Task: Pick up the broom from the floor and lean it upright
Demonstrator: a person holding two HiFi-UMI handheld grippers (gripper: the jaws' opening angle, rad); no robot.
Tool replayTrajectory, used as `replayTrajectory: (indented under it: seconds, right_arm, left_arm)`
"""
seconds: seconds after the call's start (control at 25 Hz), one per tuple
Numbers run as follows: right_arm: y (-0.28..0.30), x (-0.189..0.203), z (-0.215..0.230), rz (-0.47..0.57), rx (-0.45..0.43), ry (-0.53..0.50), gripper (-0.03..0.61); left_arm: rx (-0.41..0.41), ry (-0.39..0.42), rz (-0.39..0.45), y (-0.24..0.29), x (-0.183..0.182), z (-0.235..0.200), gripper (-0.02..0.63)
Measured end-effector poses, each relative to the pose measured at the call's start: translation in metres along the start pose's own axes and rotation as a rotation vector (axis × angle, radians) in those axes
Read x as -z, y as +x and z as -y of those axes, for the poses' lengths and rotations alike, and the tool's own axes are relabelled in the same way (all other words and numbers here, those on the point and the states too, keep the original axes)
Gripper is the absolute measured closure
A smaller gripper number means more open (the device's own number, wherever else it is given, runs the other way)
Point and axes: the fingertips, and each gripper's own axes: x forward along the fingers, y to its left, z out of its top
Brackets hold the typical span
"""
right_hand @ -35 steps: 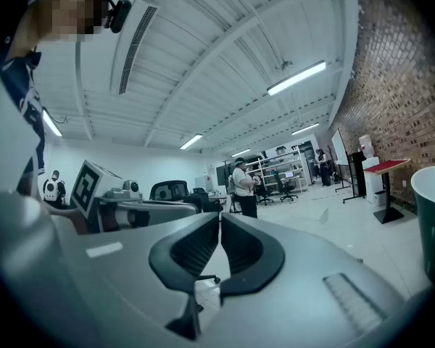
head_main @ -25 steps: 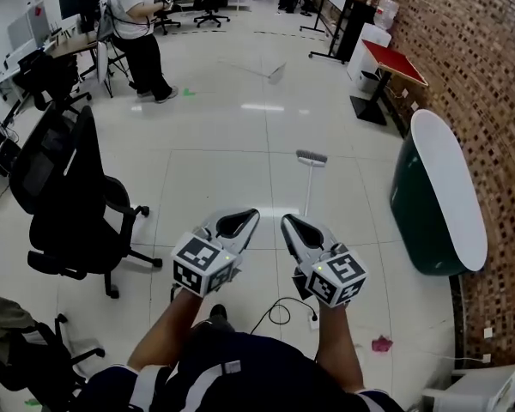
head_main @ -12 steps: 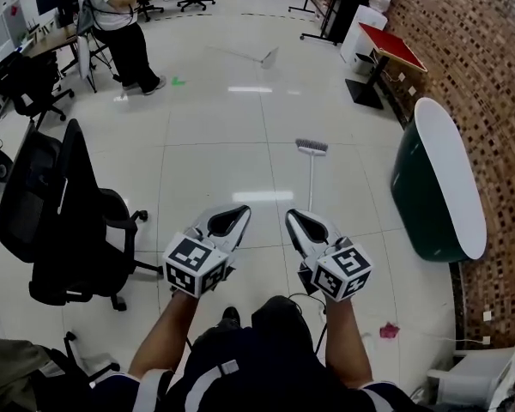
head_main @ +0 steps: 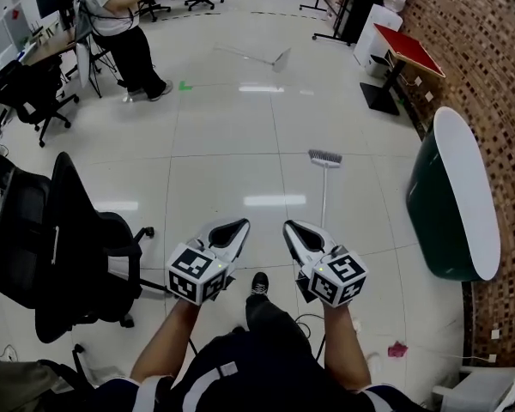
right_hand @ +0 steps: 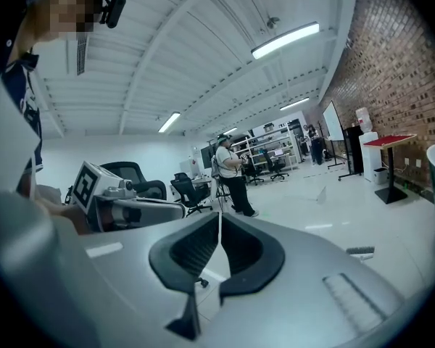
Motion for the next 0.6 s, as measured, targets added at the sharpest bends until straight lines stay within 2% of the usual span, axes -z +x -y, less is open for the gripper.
replayTrajectory:
  seconds: [0.48, 0.6]
  right_arm:
    - [0.111, -0.047, 0.111, -0.002, -0.080, 0.080, 0.572]
    - [0.137, -0.053, 0.131, -0.016, -0.087, 0.089, 0.574]
  left_arm:
    - [-0.034, 0.000, -0.070, 0.112, -0.056, -0.092, 0.611]
    - [-0.042, -0.008, -0.090, 0.133, -0.059, -0.119, 0.611]
